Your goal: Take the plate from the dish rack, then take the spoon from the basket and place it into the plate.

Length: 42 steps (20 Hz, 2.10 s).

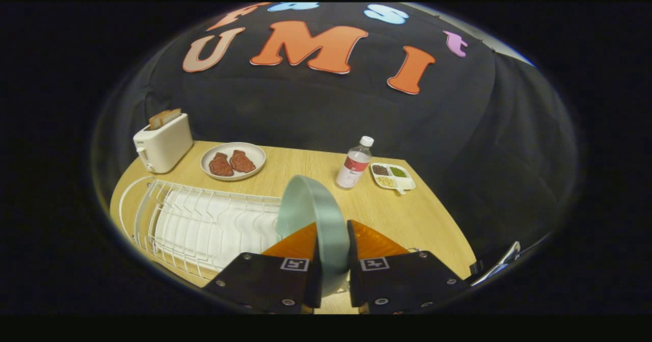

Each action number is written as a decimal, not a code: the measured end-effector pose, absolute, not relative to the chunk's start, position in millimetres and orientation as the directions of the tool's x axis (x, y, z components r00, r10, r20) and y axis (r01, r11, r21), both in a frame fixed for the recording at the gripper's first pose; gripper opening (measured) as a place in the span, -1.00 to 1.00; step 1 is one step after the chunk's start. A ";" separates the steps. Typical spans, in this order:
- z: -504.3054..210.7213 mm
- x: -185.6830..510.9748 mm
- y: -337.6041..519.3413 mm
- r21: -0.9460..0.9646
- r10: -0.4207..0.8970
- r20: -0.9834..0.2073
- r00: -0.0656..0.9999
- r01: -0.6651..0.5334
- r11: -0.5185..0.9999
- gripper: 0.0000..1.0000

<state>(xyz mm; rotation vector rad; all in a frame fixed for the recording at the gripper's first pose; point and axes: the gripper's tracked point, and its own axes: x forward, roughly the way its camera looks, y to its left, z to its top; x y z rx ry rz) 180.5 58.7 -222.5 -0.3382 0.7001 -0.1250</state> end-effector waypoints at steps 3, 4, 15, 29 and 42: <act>-214.7 182.0 61.4 -0.401 -0.240 -0.573 0.784 -0.013 0.916 -0.56; -209.4 183.6 61.8 -0.431 -0.250 -0.554 0.794 -0.016 0.902 -0.56; -167.6 164.5 51.4 -0.327 -0.246 -0.524 0.815 0.074 0.942 -0.56; -168.8 31.1 56.7 0.115 -0.028 -0.648 0.761 0.134 0.984 -0.57; -236.4 -70.8 65.6 0.315 0.114 -0.724 0.681 0.179 0.932 -0.59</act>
